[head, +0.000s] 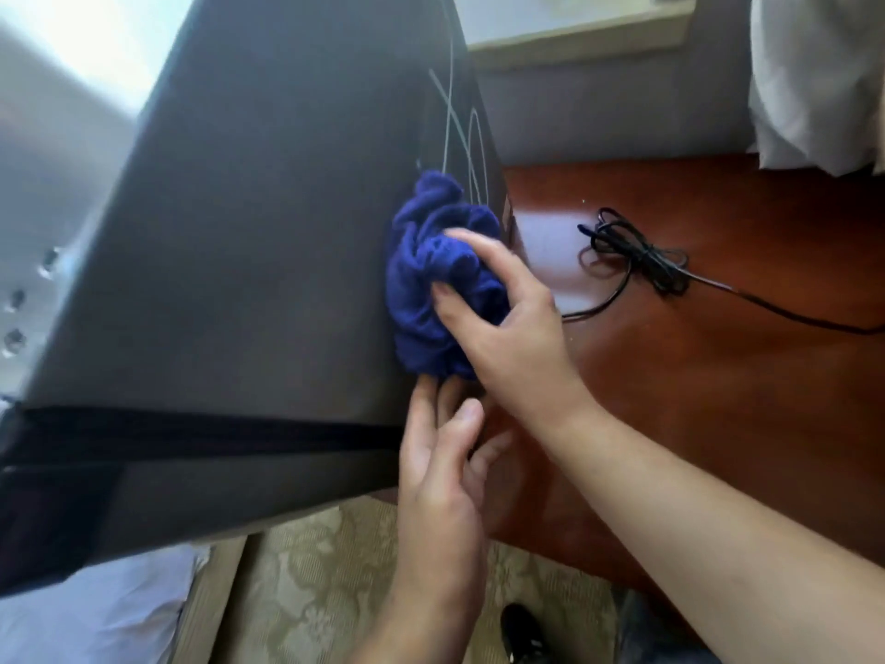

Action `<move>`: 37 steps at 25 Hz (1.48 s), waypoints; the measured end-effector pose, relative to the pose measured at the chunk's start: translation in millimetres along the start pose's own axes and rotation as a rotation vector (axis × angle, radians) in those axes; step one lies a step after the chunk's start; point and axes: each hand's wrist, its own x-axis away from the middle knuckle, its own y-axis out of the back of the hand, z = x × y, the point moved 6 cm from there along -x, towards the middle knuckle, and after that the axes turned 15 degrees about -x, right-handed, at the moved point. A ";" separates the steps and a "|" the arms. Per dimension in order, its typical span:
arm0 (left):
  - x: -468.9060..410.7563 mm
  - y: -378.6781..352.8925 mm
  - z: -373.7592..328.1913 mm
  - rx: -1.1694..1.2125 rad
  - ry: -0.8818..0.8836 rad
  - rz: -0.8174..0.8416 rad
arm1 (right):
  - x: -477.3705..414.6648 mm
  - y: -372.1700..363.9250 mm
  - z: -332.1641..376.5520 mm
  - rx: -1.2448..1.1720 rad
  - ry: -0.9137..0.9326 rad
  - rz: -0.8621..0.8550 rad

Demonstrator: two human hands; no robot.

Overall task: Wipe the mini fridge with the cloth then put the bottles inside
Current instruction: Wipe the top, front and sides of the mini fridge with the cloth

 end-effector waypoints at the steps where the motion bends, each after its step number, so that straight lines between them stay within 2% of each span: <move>1: 0.2 7.7 21.4 -0.001 0.054 -0.004 | 16.8 6.0 -25.9 0.028 -0.046 -0.026; 3: -0.1 24.5 75.1 -0.050 0.173 0.020 | 61.6 20.6 -95.7 0.098 -0.219 -0.082; 6: 9.2 58.9 150.7 -0.266 0.352 0.041 | 132.9 33.7 -184.5 0.089 -0.519 -0.122; 8: 16.1 72.0 173.0 -0.382 0.367 0.082 | 156.0 34.0 -207.8 0.029 -0.567 -0.158; 10: 21.2 79.7 173.6 -0.389 0.326 0.101 | 161.4 28.8 -203.7 0.007 -0.550 -0.172; 13: 34.8 78.7 134.0 -0.389 0.168 0.123 | 148.6 14.6 -151.1 -0.020 -0.425 -0.168; 15: 45.9 62.3 80.9 -0.390 -0.031 0.186 | 121.9 1.0 -82.8 -0.030 -0.251 -0.122; 18: 47.8 22.4 -3.8 -0.271 -0.266 0.270 | 63.0 -20.9 28.5 0.004 0.060 0.003; 20: 36.7 -4.8 -53.8 -0.168 -0.335 0.275 | 22.8 -28.5 79.4 0.035 0.196 0.069; 22: 17.3 -27.9 -80.3 -0.086 -0.337 0.251 | -15.9 -27.7 96.6 0.045 0.235 0.100; 26: -56.6 -71.2 -80.1 -0.035 -0.210 0.128 | -99.1 -2.3 58.9 -0.087 0.078 0.043; 29: -119.1 -89.7 -40.8 -0.135 -0.030 0.055 | -142.5 33.1 -15.3 -0.059 -0.108 -0.091; 31: -142.7 -81.5 5.1 -0.197 0.143 0.044 | -126.6 50.0 -85.2 -0.021 -0.292 -0.139; 34: -128.1 -51.4 78.1 -0.243 0.410 0.020 | -55.2 59.5 -171.6 -0.052 -0.565 -0.115; 37: -100.6 -27.6 108.3 -0.277 0.449 -0.101 | -14.3 61.5 -190.3 -0.081 -0.619 -0.115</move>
